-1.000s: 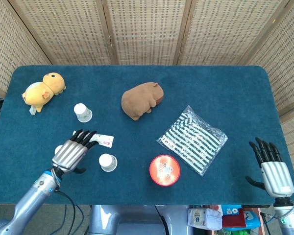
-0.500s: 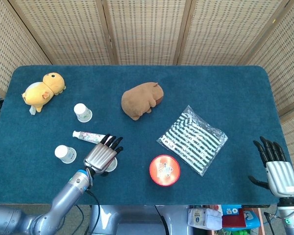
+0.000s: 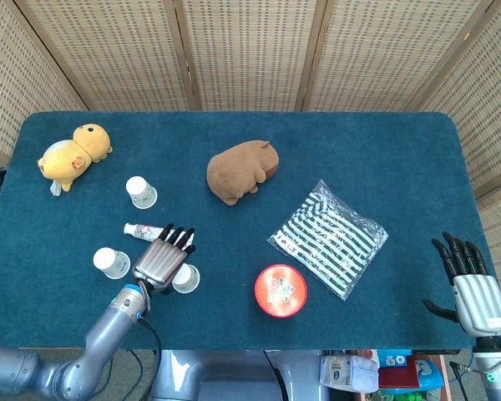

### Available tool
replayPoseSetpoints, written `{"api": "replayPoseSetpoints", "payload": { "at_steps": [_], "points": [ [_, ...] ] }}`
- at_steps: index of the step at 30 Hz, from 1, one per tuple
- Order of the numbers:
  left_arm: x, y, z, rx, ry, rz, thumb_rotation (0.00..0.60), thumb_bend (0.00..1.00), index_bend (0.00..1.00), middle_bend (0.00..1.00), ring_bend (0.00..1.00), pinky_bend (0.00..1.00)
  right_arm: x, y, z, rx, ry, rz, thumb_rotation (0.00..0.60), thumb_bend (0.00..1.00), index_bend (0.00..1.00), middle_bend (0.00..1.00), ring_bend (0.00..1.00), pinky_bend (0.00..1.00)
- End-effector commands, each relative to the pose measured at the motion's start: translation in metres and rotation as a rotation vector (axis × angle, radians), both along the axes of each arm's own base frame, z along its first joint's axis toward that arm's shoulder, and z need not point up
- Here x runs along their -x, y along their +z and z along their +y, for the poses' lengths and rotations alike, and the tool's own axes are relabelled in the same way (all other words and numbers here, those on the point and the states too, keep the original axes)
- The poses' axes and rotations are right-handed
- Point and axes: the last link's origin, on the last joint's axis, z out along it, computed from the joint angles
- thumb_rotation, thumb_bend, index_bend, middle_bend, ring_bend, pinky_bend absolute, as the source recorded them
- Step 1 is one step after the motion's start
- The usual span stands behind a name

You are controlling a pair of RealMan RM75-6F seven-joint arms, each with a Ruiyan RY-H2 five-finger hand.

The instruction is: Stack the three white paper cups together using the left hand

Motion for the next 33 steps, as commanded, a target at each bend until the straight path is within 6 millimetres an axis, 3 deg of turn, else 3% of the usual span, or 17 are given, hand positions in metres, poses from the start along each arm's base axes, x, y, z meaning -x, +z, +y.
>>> {"api": "replayPoseSetpoints", "payload": {
  "at_steps": [1,18,33],
  "points": [
    [0.0013,-0.0037,0.0013,0.006,-0.005,-0.012,0.6,0.17,0.23,0.0,0.0,0.0,-0.0005,-0.0006,0.0003,-0.001,0.002,-0.001,0.6,0.05,0.0,0.0,0.0,0.0],
    [0.0062,-0.0125,0.0011,0.022,0.002,0.006,0.6,0.17,0.31,0.0,0.0,0.0,0.0024,0.0043,-0.0002,0.024,-0.004,-0.021,0.6,0.05,0.0,0.0,0.0,0.0],
    [0.0078,-0.0122,0.0025,0.007,-0.008,-0.039,0.6,0.18,0.45,0.0,0.0,0.0,0.0016,0.004,0.0004,0.024,0.001,-0.029,0.6,0.05,0.0,0.0,0.0,0.0]
  ]
}}
